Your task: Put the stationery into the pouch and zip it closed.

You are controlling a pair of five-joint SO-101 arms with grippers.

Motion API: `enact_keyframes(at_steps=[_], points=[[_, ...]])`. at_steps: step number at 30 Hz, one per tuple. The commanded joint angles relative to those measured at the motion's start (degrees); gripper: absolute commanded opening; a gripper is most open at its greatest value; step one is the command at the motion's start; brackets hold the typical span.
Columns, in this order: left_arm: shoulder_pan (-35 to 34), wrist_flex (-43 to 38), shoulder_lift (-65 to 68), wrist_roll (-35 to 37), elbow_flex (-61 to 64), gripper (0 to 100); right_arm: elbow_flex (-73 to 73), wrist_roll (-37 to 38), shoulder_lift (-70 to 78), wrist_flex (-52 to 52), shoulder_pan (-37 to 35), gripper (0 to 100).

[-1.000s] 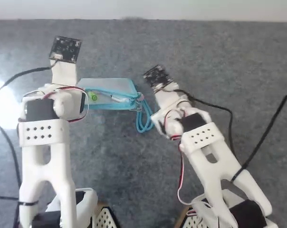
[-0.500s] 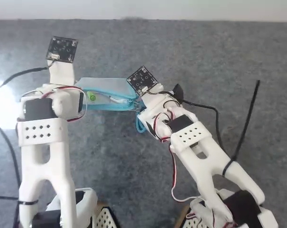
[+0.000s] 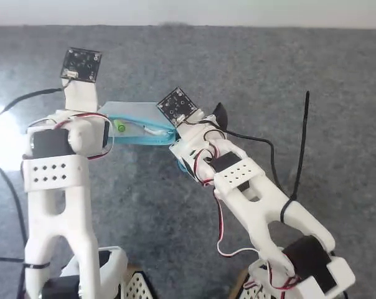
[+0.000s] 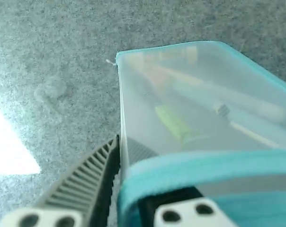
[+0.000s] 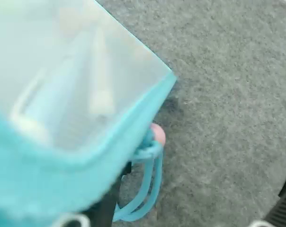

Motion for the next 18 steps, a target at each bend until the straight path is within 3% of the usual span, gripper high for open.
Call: enact_keyframes(at_steps=[1, 8, 13, 18], points=[[0.0, -1.4, 0.0, -0.3, -0.4, 1, -1.1, 0.5, -2.7, 0.4, -0.5, 47.1], [0.1, -1.4, 0.0, -0.2, -0.3, 1, -0.8, 0.2, -5.8, 0.7, -3.2, 47.2], [0.1, -1.4, -0.1, -0.2, 0.8, 1, -3.0, 0.3, -0.7, -5.5, -2.9, 46.9], [0.1, -2.3, -0.1, -0.1, 1.5, 1, -5.5, 0.8, 3.8, -6.5, -2.8, 32.7]])
